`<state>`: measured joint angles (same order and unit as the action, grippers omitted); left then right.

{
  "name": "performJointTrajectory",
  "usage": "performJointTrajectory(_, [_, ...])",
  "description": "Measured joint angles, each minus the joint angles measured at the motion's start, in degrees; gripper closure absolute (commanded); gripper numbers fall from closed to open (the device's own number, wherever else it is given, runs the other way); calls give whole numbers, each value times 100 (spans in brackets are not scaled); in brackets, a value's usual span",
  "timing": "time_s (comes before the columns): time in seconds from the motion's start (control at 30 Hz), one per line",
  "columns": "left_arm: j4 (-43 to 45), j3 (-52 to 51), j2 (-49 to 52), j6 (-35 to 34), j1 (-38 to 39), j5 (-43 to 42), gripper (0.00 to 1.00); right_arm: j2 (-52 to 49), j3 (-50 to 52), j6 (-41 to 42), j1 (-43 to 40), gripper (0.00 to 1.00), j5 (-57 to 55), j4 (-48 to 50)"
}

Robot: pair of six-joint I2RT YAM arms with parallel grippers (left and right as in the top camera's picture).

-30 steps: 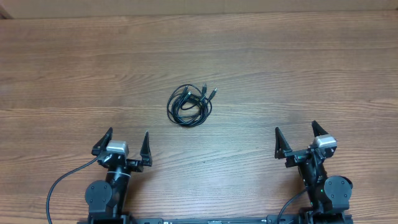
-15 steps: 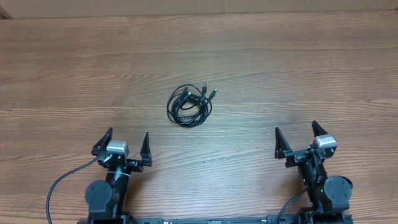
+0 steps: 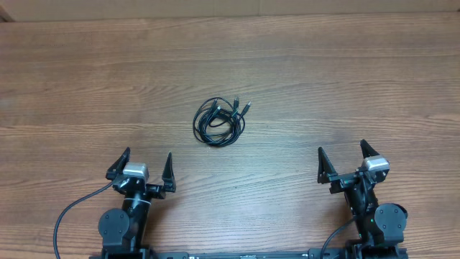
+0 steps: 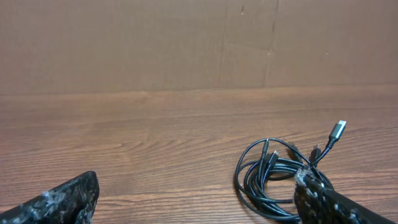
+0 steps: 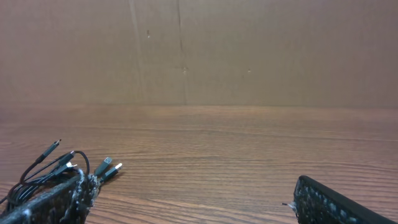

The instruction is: Untangle cables

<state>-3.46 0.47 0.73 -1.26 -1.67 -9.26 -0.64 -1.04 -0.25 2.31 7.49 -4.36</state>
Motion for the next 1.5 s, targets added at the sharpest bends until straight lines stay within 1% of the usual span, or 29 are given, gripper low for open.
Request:
performJointTrajectory(1.3, [0, 0, 0, -2, 0, 0, 0, 2, -2, 2, 0, 0, 0, 2])
performJointTrajectory(1.5, [2, 0, 0, 90, 0, 35, 0, 2, -2, 2, -2, 0, 2, 2])
